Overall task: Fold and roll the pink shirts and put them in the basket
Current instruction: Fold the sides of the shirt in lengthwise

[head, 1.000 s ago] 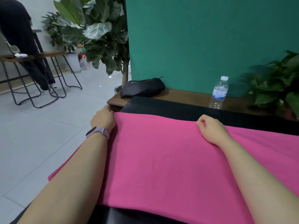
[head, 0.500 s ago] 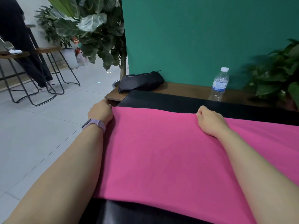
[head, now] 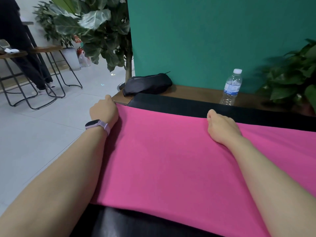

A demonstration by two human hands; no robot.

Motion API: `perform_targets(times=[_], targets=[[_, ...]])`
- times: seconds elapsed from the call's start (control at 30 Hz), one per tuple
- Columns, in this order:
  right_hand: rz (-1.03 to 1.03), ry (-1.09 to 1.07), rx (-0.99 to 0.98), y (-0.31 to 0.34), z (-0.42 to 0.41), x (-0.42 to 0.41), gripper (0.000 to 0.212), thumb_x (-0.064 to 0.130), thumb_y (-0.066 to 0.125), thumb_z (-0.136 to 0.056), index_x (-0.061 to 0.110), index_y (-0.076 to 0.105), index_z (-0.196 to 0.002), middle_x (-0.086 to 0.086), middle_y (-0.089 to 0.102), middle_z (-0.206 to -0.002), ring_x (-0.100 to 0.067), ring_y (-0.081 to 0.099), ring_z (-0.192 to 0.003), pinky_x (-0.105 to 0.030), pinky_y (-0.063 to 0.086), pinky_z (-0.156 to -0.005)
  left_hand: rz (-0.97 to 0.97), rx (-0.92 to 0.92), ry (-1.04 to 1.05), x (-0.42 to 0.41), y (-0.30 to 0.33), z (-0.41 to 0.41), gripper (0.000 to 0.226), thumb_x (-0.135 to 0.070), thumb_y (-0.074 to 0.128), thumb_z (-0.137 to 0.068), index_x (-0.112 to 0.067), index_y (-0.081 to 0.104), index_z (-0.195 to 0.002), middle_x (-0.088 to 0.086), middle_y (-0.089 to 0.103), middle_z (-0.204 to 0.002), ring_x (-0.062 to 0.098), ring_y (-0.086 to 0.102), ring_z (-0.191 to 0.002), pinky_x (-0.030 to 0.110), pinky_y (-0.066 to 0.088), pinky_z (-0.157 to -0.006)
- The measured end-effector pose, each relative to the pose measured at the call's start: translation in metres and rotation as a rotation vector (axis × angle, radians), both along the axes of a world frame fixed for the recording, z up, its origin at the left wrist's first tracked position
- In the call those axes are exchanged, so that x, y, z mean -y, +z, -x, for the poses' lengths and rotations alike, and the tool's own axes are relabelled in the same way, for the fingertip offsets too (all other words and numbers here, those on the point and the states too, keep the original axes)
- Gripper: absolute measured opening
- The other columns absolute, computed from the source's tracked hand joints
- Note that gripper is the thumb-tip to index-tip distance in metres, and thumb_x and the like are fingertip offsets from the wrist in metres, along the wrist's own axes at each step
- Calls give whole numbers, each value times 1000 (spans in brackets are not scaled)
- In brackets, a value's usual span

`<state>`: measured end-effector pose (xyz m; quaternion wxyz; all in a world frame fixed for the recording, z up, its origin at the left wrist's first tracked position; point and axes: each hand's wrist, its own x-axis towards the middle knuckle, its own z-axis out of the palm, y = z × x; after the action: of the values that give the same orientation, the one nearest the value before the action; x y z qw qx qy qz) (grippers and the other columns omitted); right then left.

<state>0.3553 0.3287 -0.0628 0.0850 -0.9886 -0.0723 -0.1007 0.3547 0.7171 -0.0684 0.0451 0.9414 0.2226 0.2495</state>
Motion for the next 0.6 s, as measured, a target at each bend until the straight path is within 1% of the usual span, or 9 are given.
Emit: perform_targets(times=[0.1, 0.17, 0.27, 0.33, 0.37, 0.43, 0.5, 0.57, 0.6], targets=[[26, -6, 14, 0, -1, -2, 16, 9, 31, -100, 19, 39, -90, 1, 48, -78, -16, 38, -63, -37, 25, -65, 33, -60, 3, -2, -4, -6, 14, -19, 38, -98, -9, 48, -100, 23, 64, -101, 41, 61, -89, 39, 35, -67], [35, -14, 26, 0, -2, -4, 16, 10, 31, -101, 19, 41, -92, -1, 53, -84, -19, 41, -66, -39, 28, -72, 51, -89, 5, -3, -8, -7, 20, -18, 39, -96, -8, 53, -107, 22, 65, -104, 40, 61, -92, 38, 37, -69], [71, -56, 57, 1, 3, -5, 13, 20, 35, -106, 18, 48, -104, -7, 58, -105, -29, 52, -94, -43, 35, -86, 56, -70, 2, -2, -8, -7, 22, -14, 42, -91, -9, 56, -107, 21, 65, -102, 40, 60, -90, 38, 39, -69], [150, -64, 131, 6, 8, -7, 18, 22, 44, -104, 19, 51, -120, -8, 57, -119, -31, 51, -111, -45, 35, -98, 46, -80, 7, -1, -7, -5, 23, -13, 44, -89, -9, 57, -108, 21, 64, -104, 41, 61, -92, 38, 39, -69], [179, -27, 187, 11, 12, -13, 26, 20, 49, -101, 20, 52, -127, -7, 56, -123, -31, 51, -115, -45, 35, -99, 45, -100, 10, -1, -7, -4, 25, -12, 45, -89, -10, 57, -111, 20, 63, -107, 41, 60, -96, 38, 39, -70], [113, 177, 272, 22, 23, -34, 32, 21, 53, -99, 22, 57, -131, -4, 58, -128, -29, 52, -118, -43, 39, -99, 41, -126, 12, 0, -7, -4, 28, -12, 47, -89, -9, 57, -115, 20, 60, -113, 42, 59, -103, 40, 38, -73], [-7, 468, 151, 23, 42, -62, 37, 35, 49, -102, 25, 57, -137, 1, 55, -141, -24, 50, -129, -41, 39, -108, 52, -137, 18, 1, -6, -6, 26, -11, 49, -89, -7, 57, -114, 20, 61, -113, 42, 59, -104, 39, 39, -73], [-12, 650, -110, 12, 61, -83, 59, 61, 36, -101, 34, 37, -154, 9, 33, -161, -12, 28, -149, -36, 23, -123, 85, -158, 29, 1, -6, -5, 24, -11, 50, -91, -6, 58, -113, 21, 63, -114, 41, 60, -104, 39, 40, -75], [23, 670, -202, 6, 64, -86, 69, 70, 27, -98, 37, 24, -159, 13, 19, -166, -7, 14, -153, -33, 12, -126, 88, -161, 37, 1, -5, -3, 24, -12, 50, -93, -6, 59, -114, 21, 62, -115, 41, 60, -105, 40, 41, -77]])
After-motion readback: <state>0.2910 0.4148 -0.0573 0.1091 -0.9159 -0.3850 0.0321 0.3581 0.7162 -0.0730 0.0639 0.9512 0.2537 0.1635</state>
